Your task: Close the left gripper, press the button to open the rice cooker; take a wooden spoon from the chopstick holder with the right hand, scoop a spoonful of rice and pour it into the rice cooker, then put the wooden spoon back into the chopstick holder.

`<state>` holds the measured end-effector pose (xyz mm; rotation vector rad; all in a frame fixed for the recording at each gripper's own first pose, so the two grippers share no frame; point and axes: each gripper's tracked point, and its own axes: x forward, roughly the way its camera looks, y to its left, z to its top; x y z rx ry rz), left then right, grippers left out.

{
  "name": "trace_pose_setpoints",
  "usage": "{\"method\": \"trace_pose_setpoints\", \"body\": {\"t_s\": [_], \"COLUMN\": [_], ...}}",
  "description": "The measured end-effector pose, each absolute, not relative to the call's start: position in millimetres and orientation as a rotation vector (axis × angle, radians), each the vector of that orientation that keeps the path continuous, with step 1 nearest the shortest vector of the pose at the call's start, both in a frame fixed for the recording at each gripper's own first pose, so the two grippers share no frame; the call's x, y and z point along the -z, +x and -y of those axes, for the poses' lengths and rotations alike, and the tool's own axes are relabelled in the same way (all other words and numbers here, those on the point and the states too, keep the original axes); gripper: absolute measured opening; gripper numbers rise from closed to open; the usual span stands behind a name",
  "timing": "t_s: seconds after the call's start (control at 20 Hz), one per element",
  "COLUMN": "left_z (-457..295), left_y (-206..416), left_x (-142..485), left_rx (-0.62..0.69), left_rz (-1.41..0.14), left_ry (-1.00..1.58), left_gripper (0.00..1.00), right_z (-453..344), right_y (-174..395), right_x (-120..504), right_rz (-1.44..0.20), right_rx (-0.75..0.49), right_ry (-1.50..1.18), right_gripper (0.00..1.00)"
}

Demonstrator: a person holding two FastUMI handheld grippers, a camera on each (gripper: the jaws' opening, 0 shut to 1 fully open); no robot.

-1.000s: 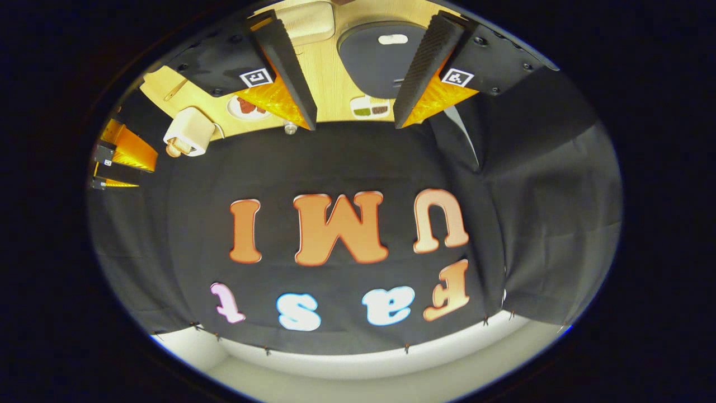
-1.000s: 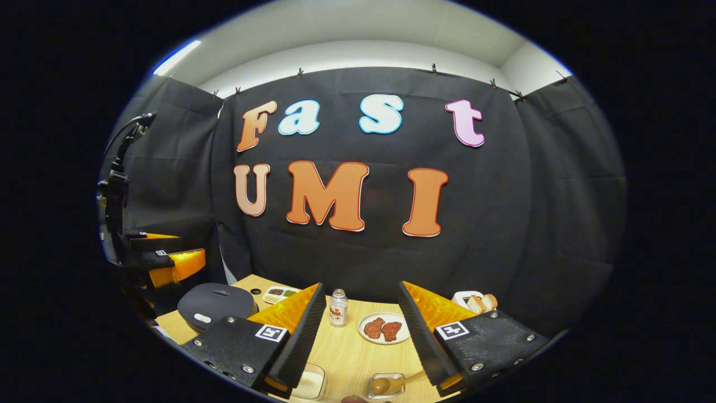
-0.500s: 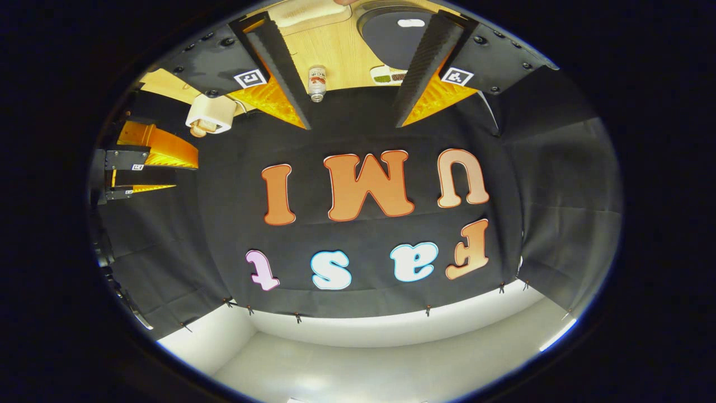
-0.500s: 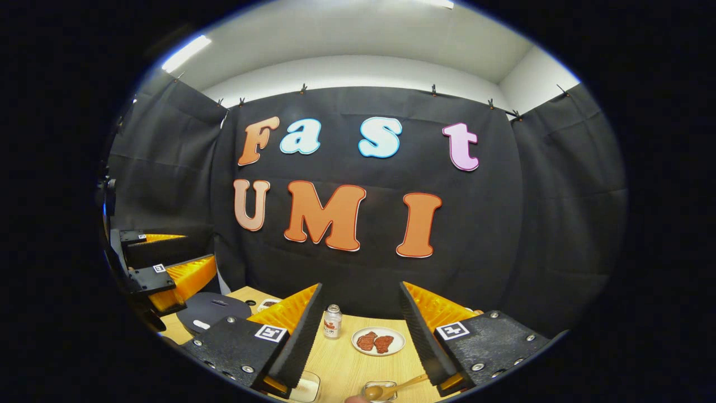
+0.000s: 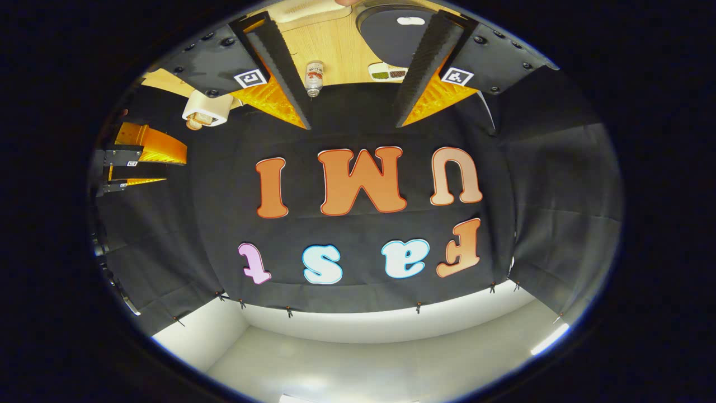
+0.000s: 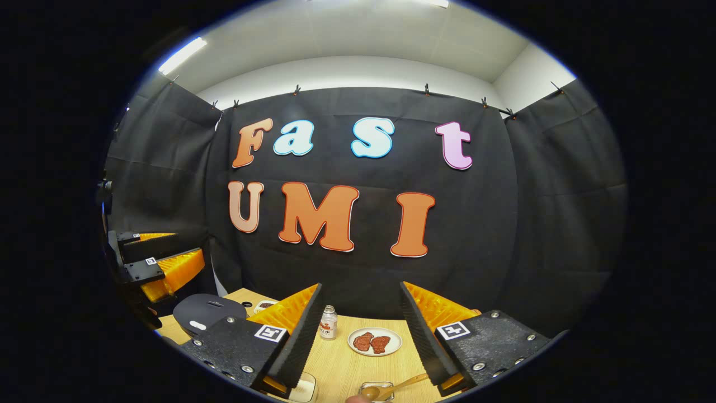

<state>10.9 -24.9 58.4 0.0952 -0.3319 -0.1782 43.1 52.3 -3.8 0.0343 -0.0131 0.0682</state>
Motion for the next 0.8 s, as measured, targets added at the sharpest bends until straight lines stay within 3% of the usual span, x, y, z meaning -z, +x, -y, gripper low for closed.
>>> {"method": "trace_pose_setpoints", "body": {"t_s": [0.05, 0.1, 0.15, 0.25, 0.35, 0.4, 0.5, 0.6, 0.8], "left_z": [25, 24, 23, 21, 19, 19, 18, 18, 19], "left_y": [12, 11, 11, 12, 10, 10, 10, 9, 8], "left_x": [-60, -59, -60, -65, -68, -68, -67, -71, -73], "left_rx": [0.176, 0.174, 0.169, 0.165, 0.164, 0.166, 0.169, 0.171, 0.188], "left_rz": [0.335, 0.333, 0.337, 0.347, 0.356, 0.358, 0.356, 0.362, 0.368], "left_ry": [0.093, 0.092, 0.091, 0.089, 0.087, 0.085, 0.082, 0.086, 0.082], "left_gripper": [0.93, 0.93, 0.93, 1.00, 0.97, 0.96, 0.93, 1.00, 0.98], "right_z": [-53, -53, -53, -55, -56, -55, -55, -56, -57], "right_y": [44, 44, 45, 46, 48, 47, 47, 47, 45], "right_x": [4, 4, 4, 5, 5, 4, 1, -4, -13], "right_rz": [0.012, 0.010, 0.009, 0.002, 0.001, 0.003, 0.012, 0.026, 0.062], "right_rx": [-0.069, -0.073, -0.076, -0.087, -0.088, -0.085, -0.084, -0.087, -0.091], "right_ry": [0.037, 0.041, 0.045, 0.048, 0.045, 0.043, 0.043, 0.048, 0.050], "right_gripper": [0.87, 0.83, 0.87, 0.83, 0.87, 0.83, 0.83, 0.83, 0.83]}}
